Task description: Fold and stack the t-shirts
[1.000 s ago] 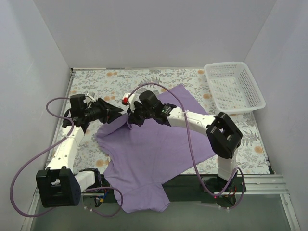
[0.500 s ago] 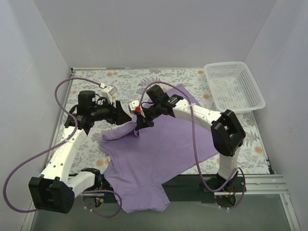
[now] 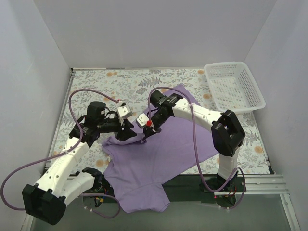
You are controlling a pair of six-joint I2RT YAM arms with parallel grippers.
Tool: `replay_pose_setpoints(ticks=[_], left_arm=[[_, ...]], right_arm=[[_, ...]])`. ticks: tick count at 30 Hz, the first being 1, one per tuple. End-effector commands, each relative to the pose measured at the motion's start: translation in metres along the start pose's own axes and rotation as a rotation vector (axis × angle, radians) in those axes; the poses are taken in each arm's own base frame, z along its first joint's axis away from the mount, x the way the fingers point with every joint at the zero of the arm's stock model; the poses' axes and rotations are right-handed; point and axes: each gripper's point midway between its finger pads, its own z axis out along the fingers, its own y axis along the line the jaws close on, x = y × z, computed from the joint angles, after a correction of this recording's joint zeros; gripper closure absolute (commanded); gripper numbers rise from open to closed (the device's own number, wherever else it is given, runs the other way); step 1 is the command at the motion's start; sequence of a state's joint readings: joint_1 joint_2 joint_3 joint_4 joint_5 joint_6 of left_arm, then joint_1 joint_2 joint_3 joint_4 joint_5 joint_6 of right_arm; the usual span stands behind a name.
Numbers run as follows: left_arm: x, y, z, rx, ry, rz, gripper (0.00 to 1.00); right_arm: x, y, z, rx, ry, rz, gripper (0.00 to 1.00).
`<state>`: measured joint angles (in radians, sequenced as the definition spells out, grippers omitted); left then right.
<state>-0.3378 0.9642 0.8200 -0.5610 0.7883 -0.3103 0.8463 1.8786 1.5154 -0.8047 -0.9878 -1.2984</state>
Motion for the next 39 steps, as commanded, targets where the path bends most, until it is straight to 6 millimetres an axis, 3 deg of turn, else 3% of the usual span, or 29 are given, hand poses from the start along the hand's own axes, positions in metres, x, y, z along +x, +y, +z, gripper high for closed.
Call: replay_pose_setpoints(ticks=[1, 12, 19, 32, 39], left_arm=[[-0.003, -0.011, -0.002, 0.034, -0.034, 0.228, 0.53], [-0.005, -0.028, 0.024, 0.097, -0.014, 0.368, 0.60], [0.002, -0.031, 0.026, 0.103, -0.010, 0.363, 0.66], [0.005, -0.035, 0.023, 0.105, -0.019, 0.372, 0.64], [0.006, -0.035, 0.027, 0.114, -0.021, 0.361, 0.77]], right_arm=[[-0.016, 0.011, 0.001, -0.058, -0.050, -0.058, 0.99], [-0.021, 0.013, 0.007, -0.084, -0.079, -0.045, 0.99], [-0.027, 0.013, 0.007, -0.091, -0.106, -0.040, 0.99], [-0.027, 0.013, 0.006, -0.094, -0.128, -0.020, 0.99], [-0.028, 0.012, 0.006, -0.093, -0.132, -0.015, 0.99]])
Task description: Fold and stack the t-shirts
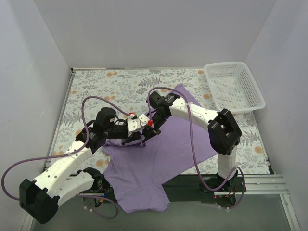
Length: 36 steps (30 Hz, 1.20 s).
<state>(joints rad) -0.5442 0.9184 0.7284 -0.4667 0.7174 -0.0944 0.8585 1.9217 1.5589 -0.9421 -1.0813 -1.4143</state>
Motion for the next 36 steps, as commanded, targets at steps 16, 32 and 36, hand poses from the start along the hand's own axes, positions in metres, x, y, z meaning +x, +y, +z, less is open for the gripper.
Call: replay_pose_setpoints(ticks=[16, 32, 36], left_arm=[[0.023, 0.020, -0.019, -0.276, 0.007, -0.032, 1.00], [0.015, 0.024, -0.033, -0.394, -0.069, -0.154, 1.00], [0.010, 0.023, -0.039, -0.418, -0.101, -0.158, 1.00]], right_arm=[[0.066, -0.063, -0.159, 0.632, 0.311, 0.197, 0.02], [0.234, -0.142, -0.391, 1.396, 0.086, 1.124, 0.31], [0.261, -0.151, -0.392, 1.428, 0.083, 1.162, 0.30]])
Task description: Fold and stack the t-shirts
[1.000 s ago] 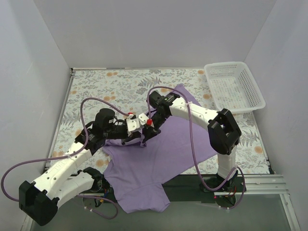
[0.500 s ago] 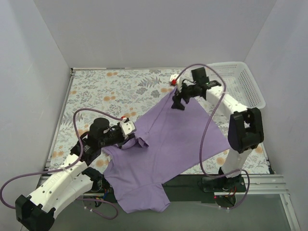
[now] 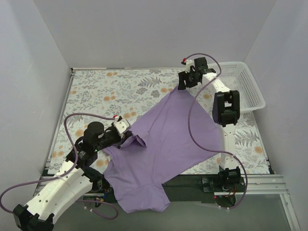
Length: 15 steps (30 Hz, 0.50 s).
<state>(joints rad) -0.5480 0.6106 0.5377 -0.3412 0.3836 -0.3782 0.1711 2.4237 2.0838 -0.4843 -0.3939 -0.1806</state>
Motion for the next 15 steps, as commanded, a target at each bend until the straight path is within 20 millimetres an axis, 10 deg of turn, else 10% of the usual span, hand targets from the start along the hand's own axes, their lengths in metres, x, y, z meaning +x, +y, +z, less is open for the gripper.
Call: replay_pose_setpoints(ticks=[1, 15], left_arm=[[-0.007, 0.003, -0.005, -0.034, -0.046, -0.015, 1.00], [-0.004, 0.001, 0.002, -0.017, -0.030, -0.049, 1.00]], right_arm=[[-0.033, -0.004, 0.001, 0.071, -0.072, 0.051, 0.30], [-0.021, -0.016, 0.038, 0.053, -0.067, 0.071, 0.35]])
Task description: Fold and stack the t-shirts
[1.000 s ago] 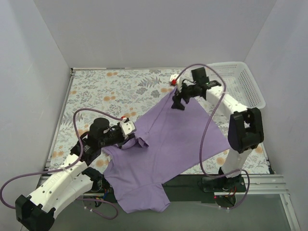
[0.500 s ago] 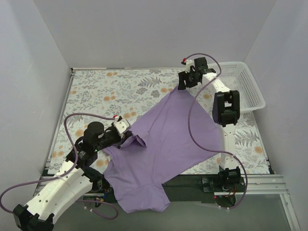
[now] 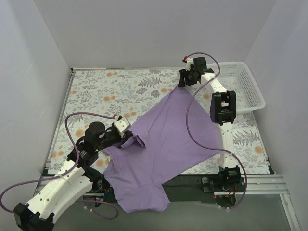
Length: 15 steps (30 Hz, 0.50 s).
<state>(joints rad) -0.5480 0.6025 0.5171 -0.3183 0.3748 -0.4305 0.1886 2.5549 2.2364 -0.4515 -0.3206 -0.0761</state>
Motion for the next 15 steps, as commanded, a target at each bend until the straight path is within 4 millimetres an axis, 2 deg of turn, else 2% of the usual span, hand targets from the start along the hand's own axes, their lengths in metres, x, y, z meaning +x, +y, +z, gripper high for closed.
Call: replay_pose_setpoints(ticks=[1, 2, 6, 7, 12, 15], left_arm=[[-0.006, 0.002, 0.001, -0.008, -0.021, -0.007, 1.00], [-0.007, 0.001, 0.001, -0.006, -0.025, -0.007, 1.00], [-0.008, 0.001, 0.000, -0.008, -0.031, -0.012, 1.00], [-0.008, 0.001, -0.001, -0.010, -0.032, -0.015, 1.00], [-0.008, 0.000, -0.001, -0.005, -0.033, -0.026, 1.00], [-0.007, -0.001, -0.001, -0.007, -0.031, -0.036, 1.00]], right_arm=[[-0.008, 0.002, 0.007, -0.024, -0.030, 0.000, 0.37], [-0.008, 0.004, 0.008, -0.038, -0.031, 0.003, 0.41], [-0.005, 0.009, 0.010, -0.065, -0.024, 0.007, 0.46], [-0.006, 0.010, 0.010, -0.071, -0.025, 0.004, 0.52], [-0.006, 0.014, 0.012, -0.097, -0.027, 0.001, 0.60], [-0.004, 0.017, 0.013, -0.119, -0.022, 0.005, 0.72]])
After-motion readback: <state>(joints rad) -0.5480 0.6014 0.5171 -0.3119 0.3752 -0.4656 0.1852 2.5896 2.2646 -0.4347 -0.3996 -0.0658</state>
